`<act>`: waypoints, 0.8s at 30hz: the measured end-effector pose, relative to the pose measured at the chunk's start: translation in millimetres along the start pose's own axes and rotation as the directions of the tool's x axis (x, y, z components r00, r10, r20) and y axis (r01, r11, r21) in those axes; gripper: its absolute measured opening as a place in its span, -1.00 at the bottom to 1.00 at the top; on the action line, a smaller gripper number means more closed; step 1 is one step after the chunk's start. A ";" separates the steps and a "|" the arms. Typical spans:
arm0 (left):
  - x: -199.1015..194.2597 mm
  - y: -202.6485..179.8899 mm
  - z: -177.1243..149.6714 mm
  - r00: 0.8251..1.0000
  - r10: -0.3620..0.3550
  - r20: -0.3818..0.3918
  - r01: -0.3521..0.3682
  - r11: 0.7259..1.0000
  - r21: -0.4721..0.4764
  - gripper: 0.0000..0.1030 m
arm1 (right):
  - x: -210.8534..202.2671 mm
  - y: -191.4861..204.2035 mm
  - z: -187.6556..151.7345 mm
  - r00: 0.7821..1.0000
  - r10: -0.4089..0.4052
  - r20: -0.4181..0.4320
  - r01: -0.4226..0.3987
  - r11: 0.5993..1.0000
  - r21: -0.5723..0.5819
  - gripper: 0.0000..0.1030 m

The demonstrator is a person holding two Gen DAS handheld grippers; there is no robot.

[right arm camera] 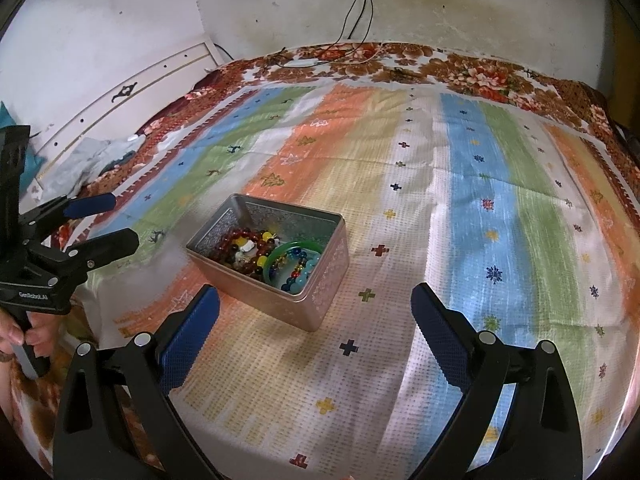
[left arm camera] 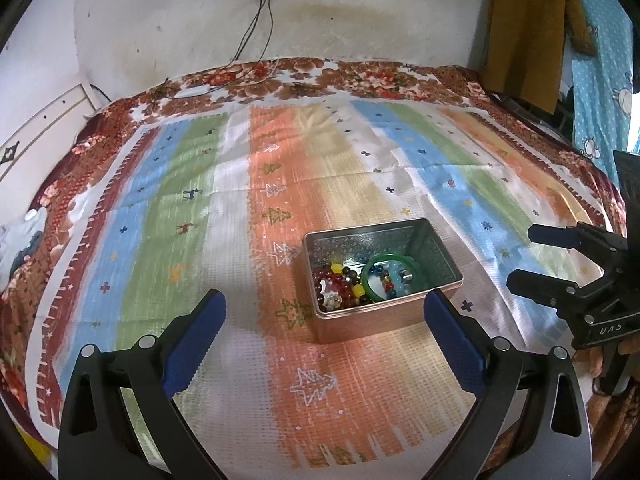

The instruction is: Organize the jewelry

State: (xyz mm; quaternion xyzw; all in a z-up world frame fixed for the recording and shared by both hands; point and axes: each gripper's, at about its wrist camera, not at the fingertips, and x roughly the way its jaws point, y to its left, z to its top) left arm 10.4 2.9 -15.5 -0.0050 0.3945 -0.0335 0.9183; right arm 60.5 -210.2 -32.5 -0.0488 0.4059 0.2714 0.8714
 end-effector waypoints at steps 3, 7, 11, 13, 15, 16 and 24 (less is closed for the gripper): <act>0.0 -0.1 -0.4 1.000 0.005 -0.006 -0.005 1.000 0.001 0.89 | 0.9 0.8 -0.8 1.000 -0.001 -0.006 0.001 1.000 -0.003 0.89; -0.4 -0.5 -0.2 1.000 0.004 -0.002 -0.004 1.000 0.004 0.89 | 0.2 0.6 -1.4 1.000 0.000 0.002 0.000 1.000 -0.003 0.89; 0.3 -0.1 -0.1 1.000 0.002 -0.002 -0.002 1.000 0.004 0.89 | -1.3 1.5 -1.2 1.000 0.004 0.015 -0.004 1.000 -0.009 0.89; 0.2 -0.2 0.0 1.000 0.000 -0.002 0.000 1.000 0.004 0.89 | -1.0 2.3 -1.1 1.000 0.004 0.013 -0.004 1.000 -0.015 0.89; 0.4 -1.2 -0.2 1.000 -0.002 0.000 0.002 1.000 0.008 0.89 | -0.3 2.0 -1.0 1.000 0.004 0.012 -0.004 1.000 -0.017 0.89; 0.7 -1.8 -0.3 1.000 -0.004 0.000 0.004 1.000 0.009 0.89 | -0.9 2.2 -1.0 1.000 0.004 0.012 -0.004 1.000 -0.018 0.89; 0.3 -4.4 -0.6 1.000 -0.007 0.002 0.007 1.000 0.010 0.89 | -0.1 3.4 -1.0 1.000 0.009 0.009 -0.009 1.000 -0.022 0.89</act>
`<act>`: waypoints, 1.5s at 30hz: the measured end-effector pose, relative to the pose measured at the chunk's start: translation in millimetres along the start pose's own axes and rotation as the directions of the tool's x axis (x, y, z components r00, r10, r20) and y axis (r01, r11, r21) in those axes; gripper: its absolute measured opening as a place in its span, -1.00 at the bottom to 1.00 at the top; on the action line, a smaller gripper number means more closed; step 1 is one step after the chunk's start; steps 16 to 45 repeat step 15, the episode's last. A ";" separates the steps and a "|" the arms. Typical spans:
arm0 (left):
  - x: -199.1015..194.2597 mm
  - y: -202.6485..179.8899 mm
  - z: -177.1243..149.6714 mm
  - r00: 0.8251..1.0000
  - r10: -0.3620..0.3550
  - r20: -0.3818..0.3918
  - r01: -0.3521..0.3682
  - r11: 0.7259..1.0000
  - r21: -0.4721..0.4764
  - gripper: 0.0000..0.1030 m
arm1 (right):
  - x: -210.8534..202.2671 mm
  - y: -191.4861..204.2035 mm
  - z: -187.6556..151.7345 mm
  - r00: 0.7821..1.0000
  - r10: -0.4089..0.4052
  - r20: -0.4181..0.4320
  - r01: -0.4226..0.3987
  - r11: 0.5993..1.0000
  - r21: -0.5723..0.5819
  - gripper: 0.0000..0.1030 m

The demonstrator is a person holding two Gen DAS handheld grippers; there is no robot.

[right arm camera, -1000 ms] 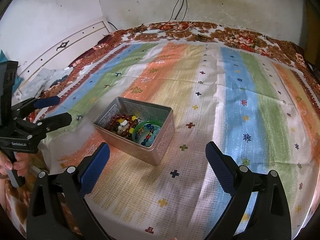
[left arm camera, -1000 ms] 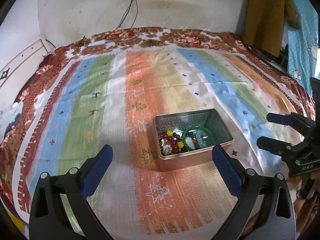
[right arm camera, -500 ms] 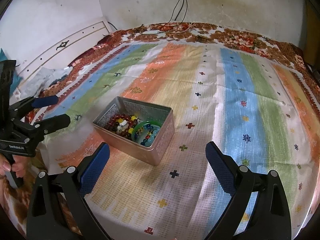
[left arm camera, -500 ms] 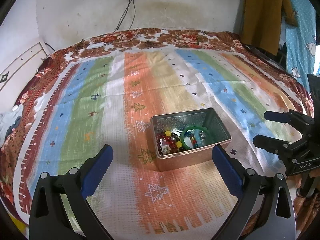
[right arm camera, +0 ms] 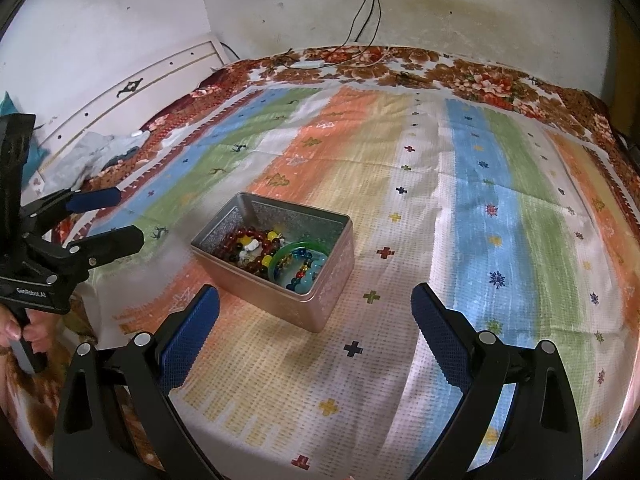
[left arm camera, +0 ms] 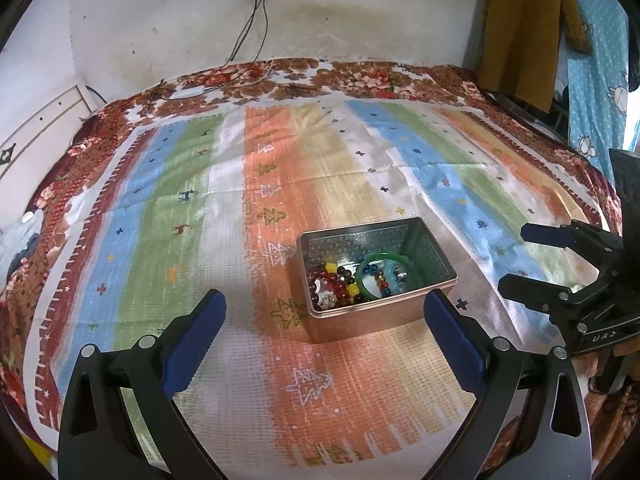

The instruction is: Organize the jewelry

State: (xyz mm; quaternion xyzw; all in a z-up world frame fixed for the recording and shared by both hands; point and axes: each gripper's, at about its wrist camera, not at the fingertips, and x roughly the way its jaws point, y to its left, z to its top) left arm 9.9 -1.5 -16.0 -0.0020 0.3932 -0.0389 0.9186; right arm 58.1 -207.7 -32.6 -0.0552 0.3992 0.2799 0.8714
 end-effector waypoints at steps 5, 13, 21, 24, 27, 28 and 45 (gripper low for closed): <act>-0.3 0.5 -0.1 1.000 0.001 0.000 -0.001 1.000 -0.002 0.89 | 0.8 1.5 0.4 1.000 0.003 -0.002 -0.003 1.000 -0.003 0.89; -0.8 -8.5 1.1 1.000 -0.007 0.000 0.007 1.000 0.006 0.89 | 1.8 1.2 0.2 1.000 0.003 -0.003 -0.003 1.000 0.002 0.89; -1.0 -7.5 1.4 1.000 -0.008 0.002 0.008 1.000 0.005 0.89 | 1.8 1.1 0.4 1.000 0.004 -0.002 -0.004 1.000 0.002 0.89; -1.0 -7.5 1.4 1.000 -0.008 0.002 0.008 1.000 0.005 0.89 | 1.8 1.1 0.4 1.000 0.004 -0.002 -0.004 1.000 0.002 0.89; -1.0 -7.5 1.4 1.000 -0.008 0.002 0.008 1.000 0.005 0.89 | 1.8 1.1 0.4 1.000 0.004 -0.002 -0.004 1.000 0.002 0.89; -1.0 -7.5 1.4 1.000 -0.008 0.002 0.008 1.000 0.005 0.89 | 1.8 1.1 0.4 1.000 0.004 -0.002 -0.004 1.000 0.002 0.89; -1.0 -7.5 1.4 1.000 -0.008 0.002 0.008 1.000 0.005 0.89 | 1.8 1.1 0.4 1.000 0.004 -0.002 -0.004 1.000 0.002 0.89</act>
